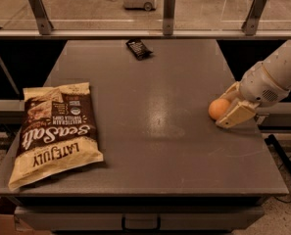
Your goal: Move orange near rxbar chocolate
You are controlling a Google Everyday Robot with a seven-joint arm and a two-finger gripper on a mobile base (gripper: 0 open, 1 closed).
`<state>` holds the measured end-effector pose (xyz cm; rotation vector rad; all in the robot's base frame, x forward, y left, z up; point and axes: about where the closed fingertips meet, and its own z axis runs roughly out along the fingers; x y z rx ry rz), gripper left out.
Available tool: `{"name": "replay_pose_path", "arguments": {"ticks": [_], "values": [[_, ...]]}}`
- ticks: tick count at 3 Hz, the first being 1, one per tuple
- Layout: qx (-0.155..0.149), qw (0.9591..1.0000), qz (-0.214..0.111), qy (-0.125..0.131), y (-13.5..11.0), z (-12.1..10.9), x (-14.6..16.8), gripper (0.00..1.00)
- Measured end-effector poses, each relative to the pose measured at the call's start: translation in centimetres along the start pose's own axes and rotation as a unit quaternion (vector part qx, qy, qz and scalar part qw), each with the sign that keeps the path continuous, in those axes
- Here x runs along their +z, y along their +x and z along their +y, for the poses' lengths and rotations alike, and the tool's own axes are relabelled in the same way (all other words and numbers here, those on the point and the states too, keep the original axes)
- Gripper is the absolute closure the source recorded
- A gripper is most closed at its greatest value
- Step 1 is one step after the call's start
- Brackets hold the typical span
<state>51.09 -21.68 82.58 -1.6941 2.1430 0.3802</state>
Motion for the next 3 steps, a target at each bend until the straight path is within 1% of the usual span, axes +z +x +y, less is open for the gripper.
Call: {"name": "replay_pose_path", "arguments": {"ticks": [1, 2, 3], "values": [[0.0, 1.0, 0.0, 0.0, -0.1, 0.0, -0.3, 0.88], [-0.007, 0.9991, -0.038, 0.015, -2.0, -1.3, -2.7, 1.0], [-0.013, 0.9982, -0.051, 0.029, -3.2, -2.0, -3.9, 1.0]]}}
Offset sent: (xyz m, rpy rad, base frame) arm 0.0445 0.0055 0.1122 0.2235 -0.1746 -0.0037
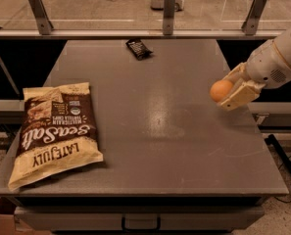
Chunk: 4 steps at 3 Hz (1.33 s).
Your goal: Move orange near rxbar chocolate
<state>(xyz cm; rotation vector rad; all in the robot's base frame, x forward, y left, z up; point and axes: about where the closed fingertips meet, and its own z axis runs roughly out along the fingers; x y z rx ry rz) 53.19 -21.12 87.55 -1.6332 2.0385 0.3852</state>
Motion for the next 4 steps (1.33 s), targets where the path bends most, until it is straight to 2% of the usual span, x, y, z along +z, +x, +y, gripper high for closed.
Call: {"name": "replay_pose_path", "arguments": {"ticks": [1, 2, 3, 4], "values": [[0.0, 1.0, 0.0, -0.001, 0.0, 0.0, 0.1, 1.0], [0.01, 0.9998, -0.013, 0.012, 0.1, -0.3, 0.3, 1.0], [-0.009, 0.9991, -0.038, 0.019, -1.8, -3.1, 2.5, 1.0], [-0.036, 0.9964, -0.076, 0.015, -4.6, -6.9, 5.3, 1.0]]}}
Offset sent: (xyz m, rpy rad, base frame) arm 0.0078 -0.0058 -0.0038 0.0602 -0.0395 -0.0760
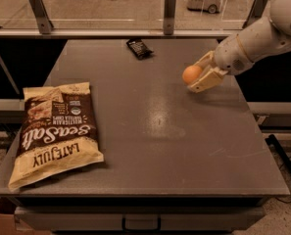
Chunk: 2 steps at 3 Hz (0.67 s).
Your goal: Move orange near rxbar chocolate
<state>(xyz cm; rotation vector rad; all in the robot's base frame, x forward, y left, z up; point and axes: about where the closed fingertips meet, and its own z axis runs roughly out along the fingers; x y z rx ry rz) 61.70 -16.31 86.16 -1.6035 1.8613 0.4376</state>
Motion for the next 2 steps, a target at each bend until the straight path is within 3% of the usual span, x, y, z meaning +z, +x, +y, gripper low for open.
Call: {"name": "replay_pose_path", "arguments": {"ticks": [2], "values": [[-0.061, 0.995, -0.079, -0.005, -6.8, -7.6, 6.9, 1.0]]}}
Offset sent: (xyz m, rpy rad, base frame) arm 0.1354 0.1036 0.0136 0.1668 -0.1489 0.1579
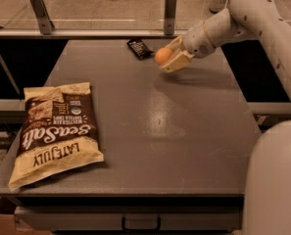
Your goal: Move orange near rxbar chocolate
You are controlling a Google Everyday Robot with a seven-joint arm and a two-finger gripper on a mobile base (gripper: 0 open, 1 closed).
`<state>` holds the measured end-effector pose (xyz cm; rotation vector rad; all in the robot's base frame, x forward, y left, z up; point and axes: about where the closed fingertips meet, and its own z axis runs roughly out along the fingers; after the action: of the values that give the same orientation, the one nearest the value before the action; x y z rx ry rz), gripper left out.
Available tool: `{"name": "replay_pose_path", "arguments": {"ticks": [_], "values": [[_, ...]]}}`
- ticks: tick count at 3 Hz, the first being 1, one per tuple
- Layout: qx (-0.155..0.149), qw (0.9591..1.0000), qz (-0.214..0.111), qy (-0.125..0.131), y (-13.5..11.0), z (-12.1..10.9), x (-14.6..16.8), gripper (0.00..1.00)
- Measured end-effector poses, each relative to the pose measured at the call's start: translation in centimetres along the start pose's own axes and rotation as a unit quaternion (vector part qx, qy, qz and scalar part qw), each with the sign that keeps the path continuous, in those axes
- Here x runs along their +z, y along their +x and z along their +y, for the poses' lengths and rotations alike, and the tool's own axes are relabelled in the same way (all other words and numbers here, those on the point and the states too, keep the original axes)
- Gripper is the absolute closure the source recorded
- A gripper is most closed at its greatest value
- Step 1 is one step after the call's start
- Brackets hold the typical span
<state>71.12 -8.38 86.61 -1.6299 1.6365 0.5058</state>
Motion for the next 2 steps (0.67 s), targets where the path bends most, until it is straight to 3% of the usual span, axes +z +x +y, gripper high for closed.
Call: {"name": "replay_pose_path", "arguments": {"ticks": [1, 2], "values": [[-0.013, 0.9997, -0.019, 0.003, -1.5, -1.9, 2.1, 1.0], [-0.002, 0.9995, -0.009, 0.03, -1.2, -3.6, 2.9, 0.82]]}}
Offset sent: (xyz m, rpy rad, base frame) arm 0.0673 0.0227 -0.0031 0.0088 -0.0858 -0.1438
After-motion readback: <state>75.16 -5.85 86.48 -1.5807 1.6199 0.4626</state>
